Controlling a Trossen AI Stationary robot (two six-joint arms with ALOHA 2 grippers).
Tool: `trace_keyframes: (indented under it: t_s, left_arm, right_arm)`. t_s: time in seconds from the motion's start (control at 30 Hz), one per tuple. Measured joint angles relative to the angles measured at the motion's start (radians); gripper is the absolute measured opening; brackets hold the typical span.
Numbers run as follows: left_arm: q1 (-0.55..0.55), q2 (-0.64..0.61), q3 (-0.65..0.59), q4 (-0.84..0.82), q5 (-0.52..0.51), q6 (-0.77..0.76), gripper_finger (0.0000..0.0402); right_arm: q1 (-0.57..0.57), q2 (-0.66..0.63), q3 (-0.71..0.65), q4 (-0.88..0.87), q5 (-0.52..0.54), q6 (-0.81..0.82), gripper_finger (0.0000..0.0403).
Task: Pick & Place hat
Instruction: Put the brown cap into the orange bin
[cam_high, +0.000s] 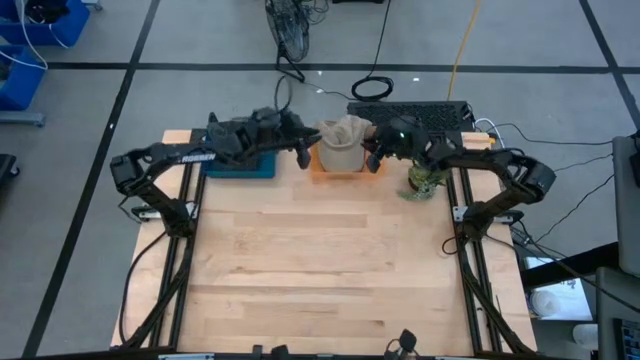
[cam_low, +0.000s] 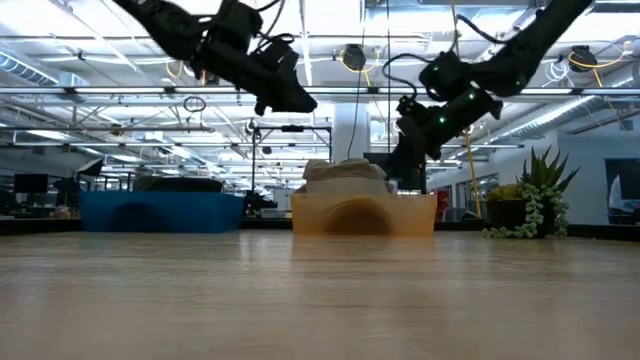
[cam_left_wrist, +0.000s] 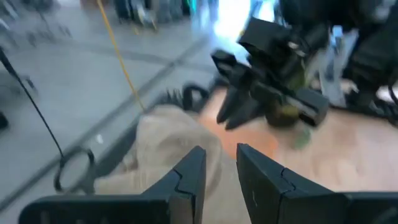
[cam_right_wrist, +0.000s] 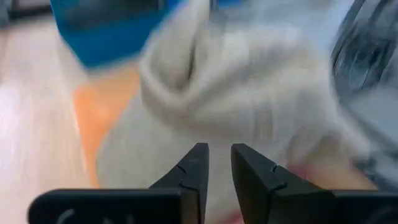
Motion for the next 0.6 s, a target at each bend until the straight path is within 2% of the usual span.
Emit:
trace_keyframes:
  t_s: [0.1,0.2,0.3,0.43,0.5,0.6]
  left_arm:
    - [-0.004,-0.001,0.082,-0.193,0.001,0.047,0.0093]
    - [-0.026,-0.001,0.097,-0.267,-0.002,0.098,0.0092]
    - [-0.04,0.005,0.087,-0.287,-0.008,0.147,0.0092]
    - [-0.039,0.058,0.081,-0.296,-0.078,0.172,0.0092]
    - [-0.034,0.078,0.084,-0.244,-0.1,0.164,0.0092]
    - [-0.019,0.108,0.086,-0.201,-0.105,0.134,0.0092]
  right_arm:
    - [-0.001,0.0,0.079,-0.212,-0.006,-0.041,0.0046]
    - [0.006,-0.017,0.088,-0.227,-0.012,-0.041,0.0037]
    - [0.026,-0.035,0.089,-0.226,-0.011,-0.071,0.0031]
    - [0.067,-0.045,0.088,-0.236,-0.011,-0.129,0.0029]
    - [0.083,-0.045,0.078,-0.227,-0.003,-0.146,0.0029]
    - [0.101,-0.045,0.039,-0.183,0.066,-0.152,0.0026]
